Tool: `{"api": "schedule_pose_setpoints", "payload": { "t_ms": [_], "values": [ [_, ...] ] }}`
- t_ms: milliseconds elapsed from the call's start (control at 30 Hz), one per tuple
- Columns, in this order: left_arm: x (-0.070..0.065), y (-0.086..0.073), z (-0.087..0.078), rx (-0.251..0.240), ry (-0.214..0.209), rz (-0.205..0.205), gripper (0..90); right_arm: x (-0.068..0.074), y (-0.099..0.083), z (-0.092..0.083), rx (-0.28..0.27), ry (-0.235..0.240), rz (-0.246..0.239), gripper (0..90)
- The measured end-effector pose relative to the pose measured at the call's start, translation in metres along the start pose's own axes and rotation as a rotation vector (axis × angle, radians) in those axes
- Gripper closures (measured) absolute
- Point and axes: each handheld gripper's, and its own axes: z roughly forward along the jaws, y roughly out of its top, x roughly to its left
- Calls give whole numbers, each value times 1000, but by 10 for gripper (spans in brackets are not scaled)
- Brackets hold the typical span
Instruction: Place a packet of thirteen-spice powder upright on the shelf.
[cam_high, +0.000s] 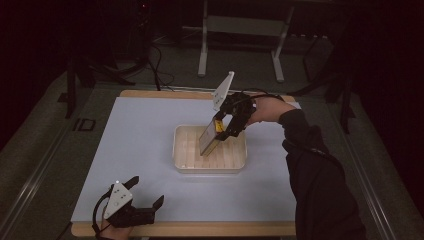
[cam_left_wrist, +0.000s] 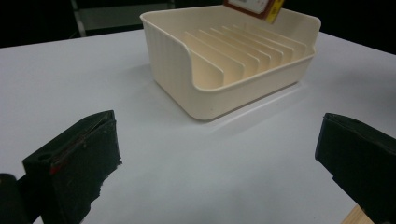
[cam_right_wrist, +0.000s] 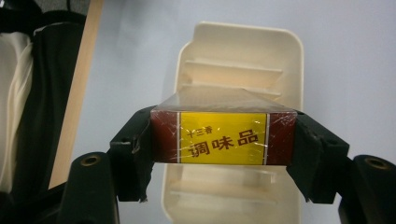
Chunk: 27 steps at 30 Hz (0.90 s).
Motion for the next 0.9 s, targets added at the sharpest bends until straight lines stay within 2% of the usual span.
{"api": "schedule_pose_setpoints", "payload": {
  "t_ms": [567, 767, 900],
  "values": [
    [1, 0, -1, -1, -3, -1, 0, -15, 9, 27, -65, -31, 26, 319],
    [1, 0, -1, -1, -5, -1, 0, -19, 11, 37, -69, -25, 32, 319],
    [0, 0, -1, -3, -7, -1, 0, -23, 11, 48, -49, -19, 36, 319]
  ]
}}
